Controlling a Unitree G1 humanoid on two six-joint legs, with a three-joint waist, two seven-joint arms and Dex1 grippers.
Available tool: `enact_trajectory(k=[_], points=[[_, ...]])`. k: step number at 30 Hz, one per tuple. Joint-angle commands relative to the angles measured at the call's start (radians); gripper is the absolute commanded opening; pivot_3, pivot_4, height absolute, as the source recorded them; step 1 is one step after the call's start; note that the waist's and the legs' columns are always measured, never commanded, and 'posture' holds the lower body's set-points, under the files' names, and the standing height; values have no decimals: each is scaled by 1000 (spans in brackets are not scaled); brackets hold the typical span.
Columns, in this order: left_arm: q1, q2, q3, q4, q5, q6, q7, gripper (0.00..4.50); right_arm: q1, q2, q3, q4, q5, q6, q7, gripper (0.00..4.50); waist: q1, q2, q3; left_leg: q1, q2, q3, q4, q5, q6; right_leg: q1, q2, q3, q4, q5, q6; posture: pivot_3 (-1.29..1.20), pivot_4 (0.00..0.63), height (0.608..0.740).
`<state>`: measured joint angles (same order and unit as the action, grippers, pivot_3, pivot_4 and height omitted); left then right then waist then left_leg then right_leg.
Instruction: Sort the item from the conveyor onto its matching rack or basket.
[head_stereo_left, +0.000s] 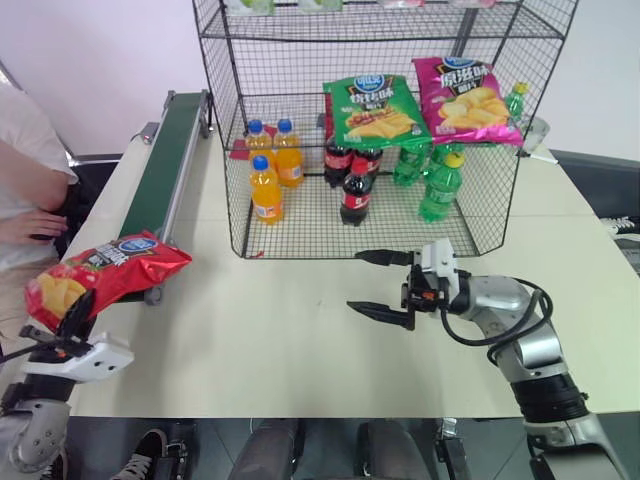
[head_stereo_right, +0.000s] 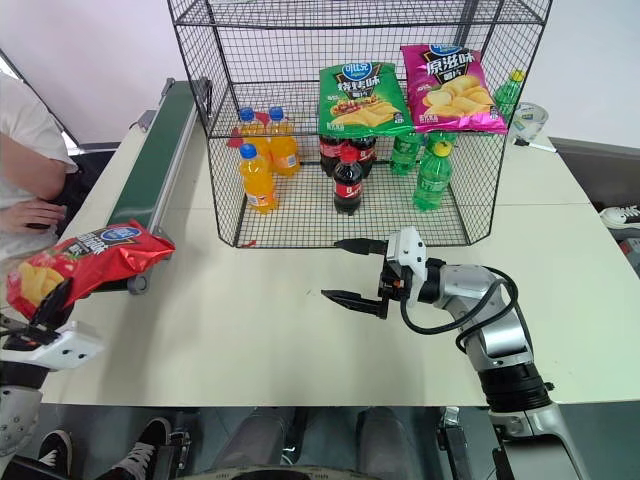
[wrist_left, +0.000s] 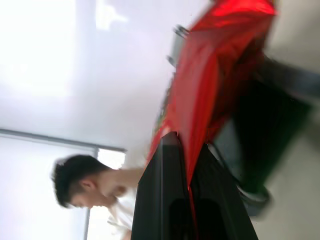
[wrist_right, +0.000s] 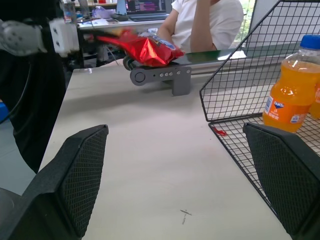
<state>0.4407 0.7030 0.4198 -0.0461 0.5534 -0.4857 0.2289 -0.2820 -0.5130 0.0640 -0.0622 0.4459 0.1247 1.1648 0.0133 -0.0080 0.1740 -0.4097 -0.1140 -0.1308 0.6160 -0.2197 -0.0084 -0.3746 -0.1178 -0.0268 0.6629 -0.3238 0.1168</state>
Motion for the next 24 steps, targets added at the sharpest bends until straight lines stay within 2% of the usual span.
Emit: enact_trajectory(k=[1,6,11,15,19,24], points=[[0,3,83,-172,-59,17,-59,65,2,-25,-55,-5,13,-19,-9,4500,0,0,0,0,0,0,0,0,0,0,0,0,0,0,0,0,150,740],[-48,4,97,-289,-112,35,-156,65,-4,-51,-106,6,26,-14,-23,4500,-1,0,0,0,0,0,0,0,0,0,0,0,0,0,0,0,150,740],[-157,12,26,-381,-172,11,-257,65,14,-94,-190,15,29,-31,-43,4500,1,0,0,0,0,0,1,0,0,1,0,0,0,0,0,0,150,740],[-323,-2,-57,-405,-175,70,-311,65,49,-130,-251,-6,47,-22,-45,4500,1,0,0,0,0,0,1,0,0,2,0,0,0,0,0,0,150,740],[-532,-38,-155,-352,-135,125,-322,65,64,-122,-322,-69,117,8,-93,4500,0,1,0,0,0,0,1,1,-1,4,1,0,1,0,0,0,150,740],[-802,-113,-282,-222,-22,193,-272,65,51,-83,-311,-100,108,-11,-164,4500,-2,0,0,0,1,1,1,2,-3,4,3,-1,2,0,0,0,150,740]])
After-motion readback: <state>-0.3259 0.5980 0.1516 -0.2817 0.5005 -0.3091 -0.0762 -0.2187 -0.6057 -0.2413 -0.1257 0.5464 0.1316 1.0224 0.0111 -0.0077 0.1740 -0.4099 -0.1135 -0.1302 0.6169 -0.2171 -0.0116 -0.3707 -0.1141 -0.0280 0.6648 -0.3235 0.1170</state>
